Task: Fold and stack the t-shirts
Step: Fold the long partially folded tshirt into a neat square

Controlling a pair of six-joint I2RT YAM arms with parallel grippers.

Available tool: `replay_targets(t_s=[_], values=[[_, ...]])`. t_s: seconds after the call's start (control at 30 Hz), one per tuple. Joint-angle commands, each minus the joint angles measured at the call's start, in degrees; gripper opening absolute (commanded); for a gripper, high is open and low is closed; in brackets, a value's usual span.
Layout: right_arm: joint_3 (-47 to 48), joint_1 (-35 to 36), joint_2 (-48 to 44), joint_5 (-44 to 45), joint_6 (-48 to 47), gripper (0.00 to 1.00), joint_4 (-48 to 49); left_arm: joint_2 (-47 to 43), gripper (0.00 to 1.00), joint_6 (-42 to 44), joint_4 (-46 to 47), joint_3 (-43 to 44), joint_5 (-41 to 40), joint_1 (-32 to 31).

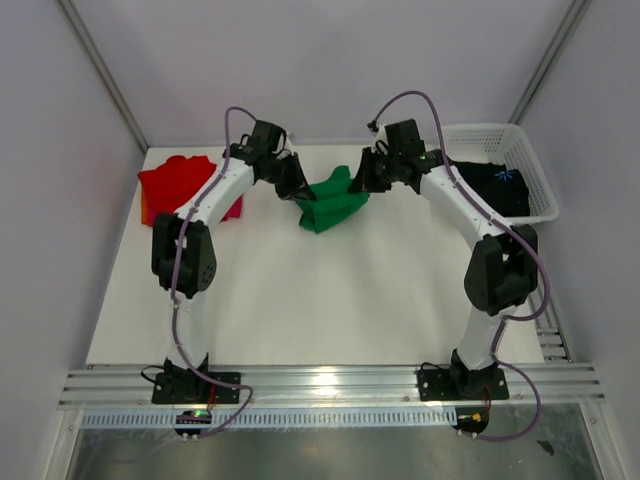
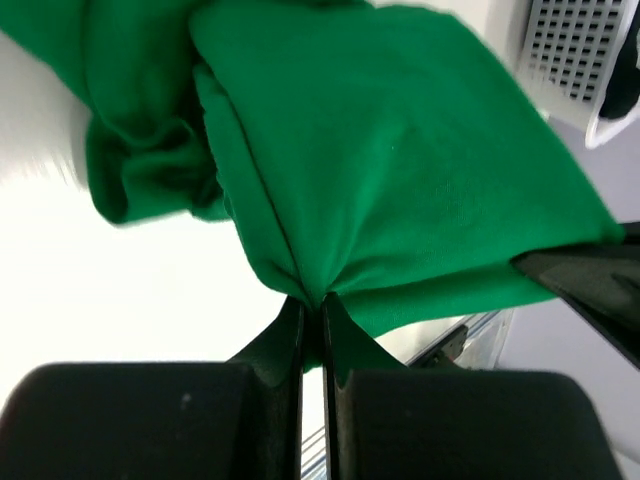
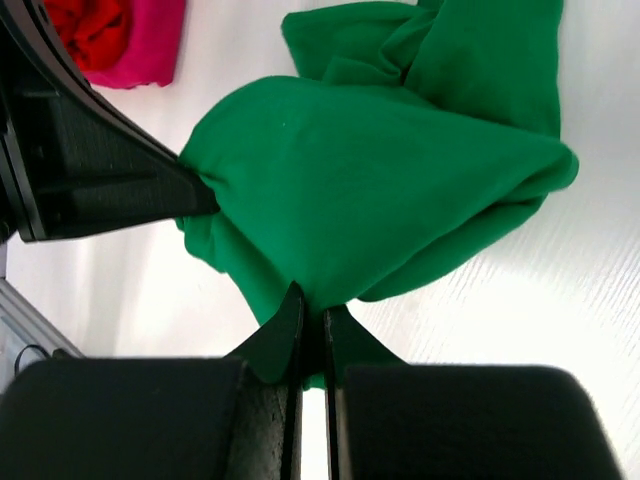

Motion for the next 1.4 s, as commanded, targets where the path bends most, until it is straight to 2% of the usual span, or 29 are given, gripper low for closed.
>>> replay_targets(t_s=[0.0,0.13,0.43,0.57,0.6,0.63,0.67,0.7,0.77,0.87,1.13,1.37], values=[[5.6,-1.4,3.4,1.3,-1.8,0.03,-2.1,7.0,0.00,1.6,-6.4,8.6,2.7,3.0],[10.6,-1.7,9.3,0.5,-1.5,0.03,-4.1,14.3,0.00,-1.1,-7.9,15.5,6.3,5.5],[20.3,-1.7,17.6,-2.6,-1.1,0.04,-7.8,18.6,0.00,-4.2,-4.7,16.3,7.7,7.7],[22.6,-1.7,20.7,-4.5,-0.4,0.16,-8.4,19.5,0.00,-4.4,-3.8,15.6,8.6,7.7],[22.6,-1.6,21.4,-5.0,0.1,0.27,-8.3,19.6,0.02,-4.5,-3.5,14.5,8.9,7.7],[22.5,-1.6,21.8,-5.0,0.2,0.32,-8.2,19.5,0.04,-4.7,-2.4,13.9,9.9,7.7],[22.2,-1.6,22.0,-5.0,0.3,0.36,-8.1,19.4,0.13,-4.9,-1.7,12.4,10.1,7.7],[22.1,-1.4,22.5,-5.0,0.4,0.39,-8.0,19.5,0.18,-4.9,-1.3,11.8,10.1,7.7],[21.9,-1.3,22.8,-4.7,0.4,0.43,-7.9,19.5,0.42,-5.0,-0.7,10.8,9.3,7.7],[21.0,-1.1,23.3,-4.4,0.1,0.44,-7.3,19.2,0.54,-4.8,-0.5,9.1,8.6,7.7],[21.0,-1.0,24.9,-4.3,-0.4,0.45,-7.3,18.3,0.57,-4.2,1.2,6.4,9.8,7.7],[23.4,-1.0,26.8,-4.2,-1.2,0.45,-8.5,13.5,0.56,-2.8,3.8,-0.9,10.9,7.7]])
